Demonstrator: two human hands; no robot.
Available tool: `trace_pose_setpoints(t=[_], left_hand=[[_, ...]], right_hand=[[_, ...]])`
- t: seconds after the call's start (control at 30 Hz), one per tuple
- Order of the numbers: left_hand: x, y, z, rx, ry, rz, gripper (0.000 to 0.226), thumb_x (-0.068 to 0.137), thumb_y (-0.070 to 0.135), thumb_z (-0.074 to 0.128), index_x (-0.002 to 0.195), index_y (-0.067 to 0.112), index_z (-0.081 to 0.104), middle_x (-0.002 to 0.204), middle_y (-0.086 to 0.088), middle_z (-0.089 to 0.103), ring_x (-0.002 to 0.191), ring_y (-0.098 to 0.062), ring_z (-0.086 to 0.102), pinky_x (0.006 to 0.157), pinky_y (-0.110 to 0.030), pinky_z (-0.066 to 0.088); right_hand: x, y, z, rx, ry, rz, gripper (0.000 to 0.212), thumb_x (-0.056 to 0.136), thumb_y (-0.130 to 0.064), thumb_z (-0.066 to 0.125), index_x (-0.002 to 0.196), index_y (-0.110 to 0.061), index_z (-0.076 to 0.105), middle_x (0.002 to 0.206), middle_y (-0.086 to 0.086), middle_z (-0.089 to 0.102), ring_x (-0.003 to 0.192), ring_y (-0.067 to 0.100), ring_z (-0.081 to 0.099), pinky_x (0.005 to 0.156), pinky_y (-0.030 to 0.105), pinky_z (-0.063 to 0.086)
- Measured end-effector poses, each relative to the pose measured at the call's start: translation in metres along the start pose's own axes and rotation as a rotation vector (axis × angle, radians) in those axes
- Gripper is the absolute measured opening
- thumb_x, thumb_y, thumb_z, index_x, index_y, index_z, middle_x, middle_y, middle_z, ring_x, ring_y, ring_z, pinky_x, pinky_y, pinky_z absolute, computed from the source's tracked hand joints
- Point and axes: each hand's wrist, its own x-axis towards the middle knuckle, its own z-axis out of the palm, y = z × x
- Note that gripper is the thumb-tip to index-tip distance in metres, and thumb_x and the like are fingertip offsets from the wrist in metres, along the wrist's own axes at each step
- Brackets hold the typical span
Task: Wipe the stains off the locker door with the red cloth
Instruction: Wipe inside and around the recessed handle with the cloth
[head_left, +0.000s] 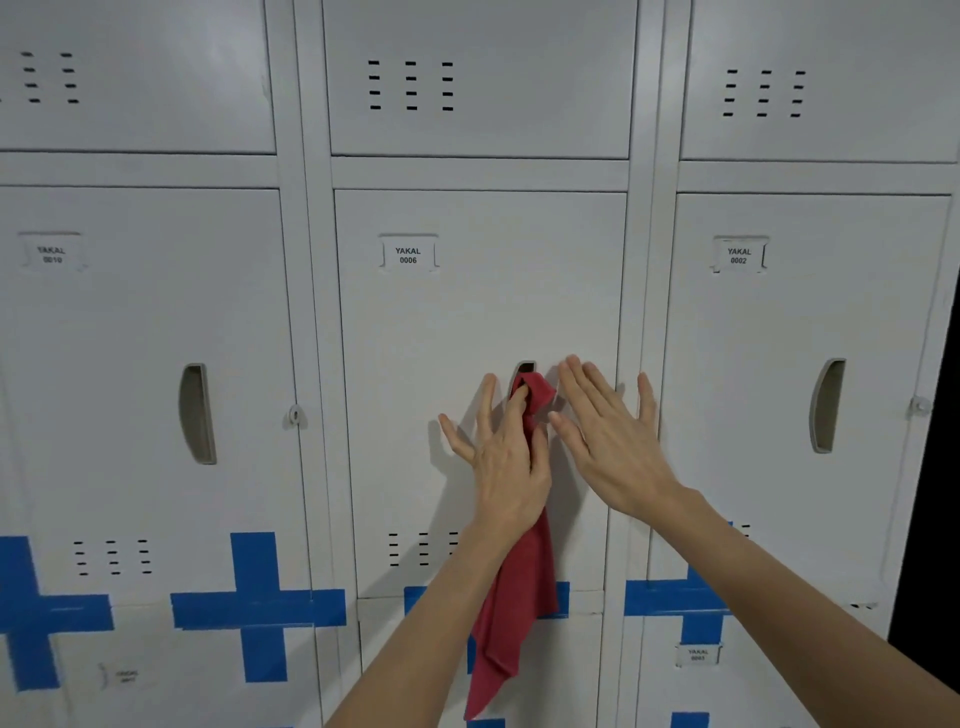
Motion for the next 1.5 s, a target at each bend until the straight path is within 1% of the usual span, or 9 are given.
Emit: trace_pose_setpoints(t=[0.1, 0.3, 0.47, 0.63, 0.87, 1.1, 1.27, 1.4, 1.5], left_hand=[[0.003, 0.006, -0.003, -0.079, 0.011, -0.035, 0.043, 0.096, 0.025, 0.041, 0.137, 0.014, 0.044, 0.137, 0.000, 0.050, 0.146, -0.006, 0.006, 0.109, -0.052, -0.024], [0.005, 0.006, 0.004, -0.138, -0.056, -0.087, 0.055, 0.094, 0.031, 0.029, 0.148, 0.020, 0.028, 0.149, 0.004, 0.039, 0.144, 0.000, -0.013, 0.109, -0.051, -0.026], [0.005, 0.009, 0.000, -0.106, -0.017, -0.074, 0.045, 0.093, 0.020, 0.039, 0.137, 0.013, 0.043, 0.129, 0.009, 0.053, 0.145, -0.004, 0.005, 0.111, -0.053, -0.020], [-0.004, -0.002, 0.000, 0.023, -0.058, 0.017, 0.048, 0.093, 0.024, 0.034, 0.140, 0.014, 0.041, 0.135, 0.004, 0.052, 0.145, -0.006, 0.005, 0.110, -0.054, -0.020], [0.011, -0.013, -0.011, 0.415, -0.174, 0.295, 0.057, 0.095, 0.028, 0.033, 0.147, 0.005, 0.030, 0.151, -0.003, 0.038, 0.147, -0.023, 0.008, 0.112, -0.063, -0.006], [0.024, -0.003, -0.028, 0.785, -0.195, 0.390, 0.066, 0.097, 0.045, 0.033, 0.149, 0.005, 0.024, 0.152, -0.009, 0.035, 0.147, -0.030, 0.013, 0.115, -0.053, -0.015], [0.024, 0.014, -0.031, 1.239, -0.277, 0.511, 0.067, 0.100, 0.040, 0.025, 0.144, -0.007, 0.007, 0.155, -0.023, 0.022, 0.141, -0.051, 0.005, 0.100, -0.068, -0.026], [0.024, 0.017, -0.035, 1.385, -0.298, 0.637, 0.059, 0.098, 0.028, 0.028, 0.141, -0.011, 0.027, 0.143, -0.031, 0.037, 0.138, -0.053, 0.018, 0.111, -0.066, -0.011], [0.018, 0.013, -0.035, 1.340, -0.368, 0.585, 0.056, 0.094, 0.029, 0.035, 0.136, -0.008, 0.042, 0.132, -0.026, 0.052, 0.136, -0.049, 0.028, 0.112, -0.065, -0.009]], right_hand=[[0.000, -0.001, 0.000, 0.020, 0.004, -0.005, 0.069, 0.091, -0.058, -0.002, 0.151, -0.024, 0.000, 0.158, -0.010, -0.003, 0.144, 0.005, -0.004, 0.111, 0.045, -0.018], [0.000, 0.000, 0.001, 0.029, -0.008, -0.005, 0.068, 0.091, -0.057, -0.001, 0.151, -0.025, -0.003, 0.158, -0.012, -0.007, 0.143, 0.003, -0.011, 0.111, 0.043, -0.020], [0.000, -0.002, 0.001, 0.050, -0.006, -0.002, 0.068, 0.091, -0.057, -0.002, 0.151, -0.025, -0.005, 0.158, -0.011, -0.007, 0.144, 0.004, -0.010, 0.111, 0.042, -0.021], [0.001, -0.002, 0.000, 0.060, -0.009, 0.002, 0.070, 0.089, -0.059, -0.004, 0.151, -0.025, -0.003, 0.159, -0.010, -0.004, 0.144, 0.005, -0.008, 0.112, 0.044, -0.018], [0.000, -0.005, 0.000, 0.092, -0.003, 0.015, 0.073, 0.087, -0.061, -0.006, 0.150, -0.024, -0.003, 0.159, -0.009, -0.004, 0.144, 0.005, -0.008, 0.113, 0.044, -0.018], [0.001, -0.004, -0.001, 0.128, -0.005, 0.016, 0.070, 0.090, -0.059, -0.002, 0.151, -0.024, -0.003, 0.158, -0.010, -0.004, 0.143, 0.003, -0.009, 0.113, 0.043, -0.019], [0.001, -0.003, 0.001, 0.142, -0.014, 0.018, 0.068, 0.091, -0.058, -0.002, 0.150, -0.025, -0.005, 0.159, -0.010, -0.005, 0.143, 0.003, -0.011, 0.113, 0.044, -0.020], [0.001, -0.004, -0.004, 0.159, -0.039, 0.025, 0.066, 0.094, -0.057, 0.003, 0.151, -0.025, -0.003, 0.159, -0.010, -0.005, 0.143, 0.002, -0.010, 0.112, 0.044, -0.020], [0.001, -0.003, -0.006, 0.141, -0.059, 0.028, 0.066, 0.094, -0.056, 0.003, 0.151, -0.023, -0.004, 0.159, -0.010, -0.005, 0.143, 0.002, -0.009, 0.112, 0.045, -0.021]])
